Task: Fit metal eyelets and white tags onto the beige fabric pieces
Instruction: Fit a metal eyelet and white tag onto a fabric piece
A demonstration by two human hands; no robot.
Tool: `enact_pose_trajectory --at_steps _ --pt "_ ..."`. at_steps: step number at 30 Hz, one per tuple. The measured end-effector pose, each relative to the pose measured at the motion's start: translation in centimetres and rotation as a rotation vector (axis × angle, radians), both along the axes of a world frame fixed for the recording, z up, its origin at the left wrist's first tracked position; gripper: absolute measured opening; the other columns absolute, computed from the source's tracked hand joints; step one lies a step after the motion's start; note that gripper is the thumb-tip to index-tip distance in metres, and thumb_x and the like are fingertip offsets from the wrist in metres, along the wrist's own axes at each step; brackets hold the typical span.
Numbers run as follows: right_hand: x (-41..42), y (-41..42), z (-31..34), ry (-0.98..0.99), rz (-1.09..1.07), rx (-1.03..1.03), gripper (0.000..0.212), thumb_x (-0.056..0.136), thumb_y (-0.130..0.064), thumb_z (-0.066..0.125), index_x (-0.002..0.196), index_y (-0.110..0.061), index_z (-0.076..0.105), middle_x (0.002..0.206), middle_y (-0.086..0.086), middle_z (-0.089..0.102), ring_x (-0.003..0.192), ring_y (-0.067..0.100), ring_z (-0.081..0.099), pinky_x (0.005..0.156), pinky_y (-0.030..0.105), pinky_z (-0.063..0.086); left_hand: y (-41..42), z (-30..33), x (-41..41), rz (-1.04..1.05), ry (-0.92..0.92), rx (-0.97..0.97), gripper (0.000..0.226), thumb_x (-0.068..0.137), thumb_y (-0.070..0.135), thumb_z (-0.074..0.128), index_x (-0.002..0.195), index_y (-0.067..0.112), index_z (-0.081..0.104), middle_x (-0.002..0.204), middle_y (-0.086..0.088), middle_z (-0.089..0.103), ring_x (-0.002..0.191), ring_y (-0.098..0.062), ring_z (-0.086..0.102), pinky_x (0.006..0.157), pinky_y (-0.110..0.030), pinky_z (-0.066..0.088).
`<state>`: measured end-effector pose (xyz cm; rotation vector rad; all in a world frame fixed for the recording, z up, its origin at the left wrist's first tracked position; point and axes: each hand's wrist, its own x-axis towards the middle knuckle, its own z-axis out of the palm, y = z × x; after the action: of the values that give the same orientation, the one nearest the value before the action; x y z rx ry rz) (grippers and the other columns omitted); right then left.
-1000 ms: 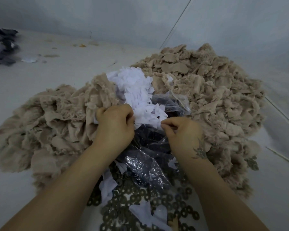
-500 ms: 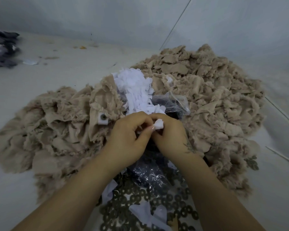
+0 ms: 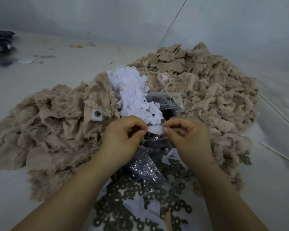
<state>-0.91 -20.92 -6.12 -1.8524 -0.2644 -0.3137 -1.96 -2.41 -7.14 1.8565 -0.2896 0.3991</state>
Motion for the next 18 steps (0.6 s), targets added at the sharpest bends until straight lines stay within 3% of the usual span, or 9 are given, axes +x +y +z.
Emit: enact_pose_trajectory --at_steps 3,7,10,12,13,18 --pt "0.4 -0.1 -0.5 -0.073 -0.093 -0.112 0.033 0.085 -0.003 0.074 0.081 -0.036 0.070 0.074 -0.015 0.072 0.070 -0.001 0.068 0.064 0.013 0.054 0.5 0.3 -0.3 0.027 -0.054 0.174 0.025 0.083 -0.004 0.069 0.076 0.020 0.068 0.068 0.008 0.065 0.060 -0.007 0.060 0.057 -0.023 0.050" --pt "1.3 0.8 -0.9 -0.194 -0.123 -0.404 0.015 0.083 -0.008 0.076 0.093 -0.019 0.076 0.084 -0.014 0.065 0.069 -0.006 0.059 0.066 0.002 0.045 3.2 2.4 -0.8 0.113 -0.095 0.311 0.016 0.069 0.005 0.055 0.056 0.013 0.053 0.052 0.001 0.053 0.050 -0.010 0.053 0.046 -0.026 0.042" --pt "2.3 2.2 -0.5 -0.238 -0.085 -0.547 0.022 0.080 -0.014 0.080 0.100 -0.018 0.075 0.092 -0.010 0.062 0.080 0.002 0.053 0.075 0.004 0.040 5.1 4.6 -0.9 -0.280 0.248 0.489 0.017 0.065 0.014 0.050 0.054 0.017 0.061 0.048 0.008 0.054 0.046 -0.003 0.050 0.048 -0.021 0.041" --pt "3.0 3.2 -0.2 -0.227 -0.042 -0.623 0.030 0.079 -0.021 0.081 0.108 -0.021 0.073 0.103 -0.006 0.062 0.094 0.011 0.055 0.085 0.014 0.042 5.3 5.1 -1.1 -0.553 0.437 0.635 0.024 0.072 0.014 0.054 0.070 0.026 0.074 0.059 0.011 0.066 0.053 -0.005 0.060 0.055 -0.026 0.051" --pt "3.3 3.6 0.0 -0.217 -0.023 -0.658 0.032 0.079 -0.023 0.080 0.110 -0.022 0.072 0.108 -0.003 0.063 0.101 0.015 0.056 0.088 0.022 0.045 5.1 4.8 -0.9 -0.564 0.447 0.649 0.025 0.078 0.012 0.058 0.079 0.028 0.077 0.063 0.011 0.069 0.055 -0.007 0.062 0.057 -0.027 0.053" --pt "4.3 5.1 0.5 -0.132 -0.021 -0.735 0.019 0.086 -0.016 0.070 0.104 -0.018 0.075 0.113 0.005 0.062 0.109 0.026 0.056 0.092 0.040 0.048 2.7 2.7 1.1 0.073 0.002 0.577 0.013 0.083 0.013 0.072 0.088 0.024 0.072 0.065 0.006 0.059 0.065 -0.010 0.058 0.061 -0.029 0.048"
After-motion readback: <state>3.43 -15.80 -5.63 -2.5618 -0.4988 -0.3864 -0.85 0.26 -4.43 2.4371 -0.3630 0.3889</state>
